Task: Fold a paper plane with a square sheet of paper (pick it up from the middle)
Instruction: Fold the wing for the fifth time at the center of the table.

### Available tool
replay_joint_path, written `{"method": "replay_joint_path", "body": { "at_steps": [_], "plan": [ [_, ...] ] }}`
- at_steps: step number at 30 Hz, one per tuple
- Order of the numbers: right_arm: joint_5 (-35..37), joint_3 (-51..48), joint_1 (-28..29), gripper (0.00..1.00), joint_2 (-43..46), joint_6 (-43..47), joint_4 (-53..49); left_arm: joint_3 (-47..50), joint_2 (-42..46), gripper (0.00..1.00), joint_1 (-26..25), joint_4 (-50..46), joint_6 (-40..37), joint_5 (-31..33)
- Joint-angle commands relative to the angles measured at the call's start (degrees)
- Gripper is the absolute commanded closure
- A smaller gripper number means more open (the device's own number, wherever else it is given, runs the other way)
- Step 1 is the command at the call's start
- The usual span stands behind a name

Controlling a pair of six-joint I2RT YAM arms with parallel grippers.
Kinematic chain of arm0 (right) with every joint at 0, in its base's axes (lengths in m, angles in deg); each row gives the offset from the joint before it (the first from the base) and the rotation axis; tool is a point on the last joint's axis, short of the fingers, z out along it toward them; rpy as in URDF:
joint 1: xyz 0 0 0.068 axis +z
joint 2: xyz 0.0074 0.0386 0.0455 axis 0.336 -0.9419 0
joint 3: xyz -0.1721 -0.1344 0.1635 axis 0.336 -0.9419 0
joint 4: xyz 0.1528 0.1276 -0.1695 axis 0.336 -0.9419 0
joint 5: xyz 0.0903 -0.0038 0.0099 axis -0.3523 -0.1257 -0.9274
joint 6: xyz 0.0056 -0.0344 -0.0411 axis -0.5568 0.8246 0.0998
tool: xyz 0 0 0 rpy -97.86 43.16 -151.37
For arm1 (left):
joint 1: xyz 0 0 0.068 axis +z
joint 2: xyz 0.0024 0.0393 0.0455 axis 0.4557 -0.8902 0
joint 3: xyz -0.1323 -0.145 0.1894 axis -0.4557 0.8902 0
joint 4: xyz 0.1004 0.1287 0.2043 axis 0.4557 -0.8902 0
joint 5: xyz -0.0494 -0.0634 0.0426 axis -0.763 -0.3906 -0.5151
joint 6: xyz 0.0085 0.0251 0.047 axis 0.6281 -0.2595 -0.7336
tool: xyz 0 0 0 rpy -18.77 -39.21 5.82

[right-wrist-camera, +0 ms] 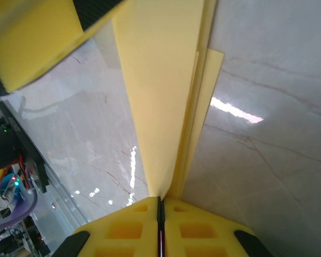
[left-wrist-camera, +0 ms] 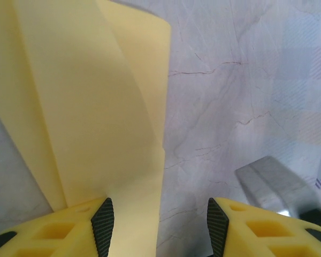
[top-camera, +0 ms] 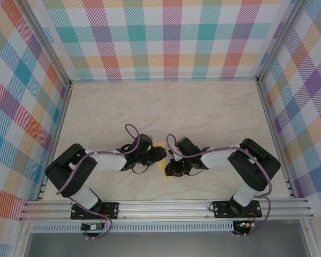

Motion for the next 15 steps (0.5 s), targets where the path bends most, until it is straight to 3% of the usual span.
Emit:
{"method": "replay_joint_path", "body": {
  "at_steps": [1, 9, 15],
  "plan": [
    [-0.33, -0.12, 1.64, 0.91, -2.12, 2.41, -3.97, 0.43, -2.3, 0.48, 0.16, -6.15, 2.18, 2.06],
    [3.35, -0.87, 1.82, 0.9, -1.3, 2.1, -7.93, 0.07, -2.4, 0.48, 0.32, -8.84, 2.72, 2.65],
    [4.36, -1.64, 1.83, 0.81, 5.42, 0.52, -7.99, -0.27, -2.57, 0.48, 0.29, -9.34, 2.55, 2.49]
  ]
}}
